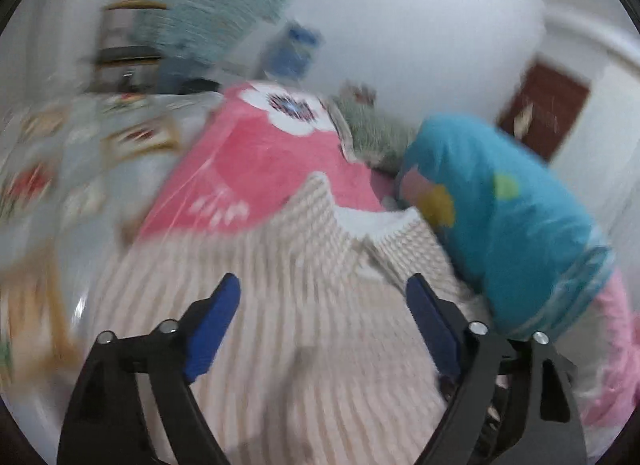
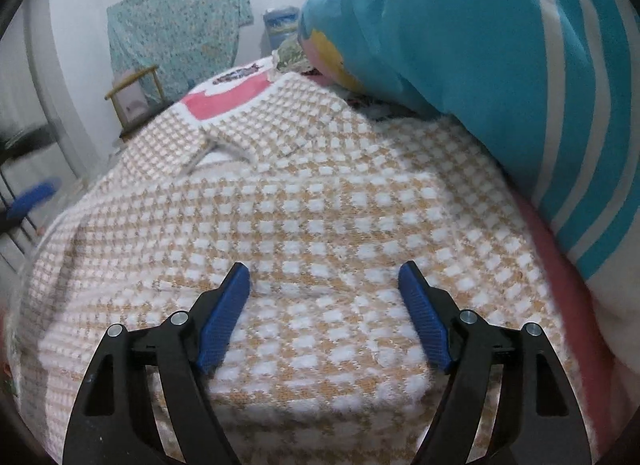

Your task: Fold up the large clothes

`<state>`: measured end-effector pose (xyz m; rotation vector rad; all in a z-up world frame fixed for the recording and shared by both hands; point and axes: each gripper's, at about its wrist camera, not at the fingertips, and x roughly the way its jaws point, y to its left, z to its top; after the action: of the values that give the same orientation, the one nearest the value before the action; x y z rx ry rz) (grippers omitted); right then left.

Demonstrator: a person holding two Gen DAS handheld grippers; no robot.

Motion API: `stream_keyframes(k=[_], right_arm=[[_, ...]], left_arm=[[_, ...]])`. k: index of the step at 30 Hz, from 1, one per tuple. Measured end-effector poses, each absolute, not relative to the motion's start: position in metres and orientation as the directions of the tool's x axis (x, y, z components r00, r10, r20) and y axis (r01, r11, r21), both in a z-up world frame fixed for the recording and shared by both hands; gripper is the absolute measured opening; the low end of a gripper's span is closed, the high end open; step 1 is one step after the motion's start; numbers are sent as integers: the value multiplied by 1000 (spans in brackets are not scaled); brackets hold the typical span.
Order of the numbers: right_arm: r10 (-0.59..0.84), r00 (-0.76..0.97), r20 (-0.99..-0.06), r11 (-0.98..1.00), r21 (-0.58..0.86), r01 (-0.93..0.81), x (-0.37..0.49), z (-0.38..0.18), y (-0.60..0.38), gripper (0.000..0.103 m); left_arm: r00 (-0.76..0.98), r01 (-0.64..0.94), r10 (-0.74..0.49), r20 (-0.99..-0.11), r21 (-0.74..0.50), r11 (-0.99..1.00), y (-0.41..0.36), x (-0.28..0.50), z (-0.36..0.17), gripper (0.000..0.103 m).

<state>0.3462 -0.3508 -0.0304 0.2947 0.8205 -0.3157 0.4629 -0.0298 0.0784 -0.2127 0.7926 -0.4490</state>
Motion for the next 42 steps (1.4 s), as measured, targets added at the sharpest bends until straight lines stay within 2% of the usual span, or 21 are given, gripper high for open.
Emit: stream_keyframes(k=[3,7,8,9,11,13,16,20,23,25,27,29,31,33,34,38,40,42], right_arm=[[-156,656,-739,913,145,381,340,-33,-355,72],[-140,668,-731,911,169,375,339,-27,-357,72],[-136,671,-729,911,175,374,337,-27,-358,72],[-132,673,-728,910,179,373,335,-27,-359,72],[-126,678,-724,909,190,371,331,-25,-362,72],[-125,680,-723,909,192,371,330,-24,-362,72],[-126,680,-723,908,192,373,325,-19,-364,72],[-232,681,-695,883,144,448,301,11,-366,72],[-295,781,-551,901,112,419,263,60,-364,72],[-332,852,-405,922,53,384,242,103,-362,72],[-310,879,-362,942,7,335,247,125,-365,73],[-200,893,-403,978,-29,206,277,135,-369,73],[-118,868,-483,993,-71,96,315,126,-370,73],[-82,821,-565,996,-81,44,341,104,-368,73],[-70,772,-632,996,-82,24,356,83,-369,73],[-105,621,-776,991,-134,1,369,9,-366,71],[-72,672,-737,997,-52,50,352,-1,-374,73],[-83,685,-724,996,-42,76,349,-2,-374,74]], left_arm=[[551,340,-425,-718,-271,900,-61,537,68,84],[402,317,-420,-814,-307,897,-99,620,33,83],[388,308,-428,-816,-323,895,-106,631,26,76],[378,318,-459,-804,-353,880,-113,637,22,51],[332,357,-548,-768,-435,827,-121,639,17,15],[367,431,-554,-747,-391,813,-127,625,24,11],[451,574,-593,-666,-292,765,-133,579,58,10],[444,714,-707,-550,-259,650,-122,495,103,10],[416,802,-723,-552,-152,578,-117,431,110,10],[468,830,-655,-593,40,557,-119,394,96,10],[539,817,-572,-619,217,535,-122,374,77,10],[593,790,-496,-634,339,511,-131,367,53,11],[657,749,-436,-615,467,469,-145,363,33,11],[686,724,-403,-605,520,453,-145,363,21,14],[681,727,-398,-614,506,463,-144,365,18,14],[630,747,-380,-677,396,533,-122,376,19,19],[565,769,-415,-713,273,578,-113,373,36,27],[480,811,-552,-682,106,575,-103,360,62,38]])
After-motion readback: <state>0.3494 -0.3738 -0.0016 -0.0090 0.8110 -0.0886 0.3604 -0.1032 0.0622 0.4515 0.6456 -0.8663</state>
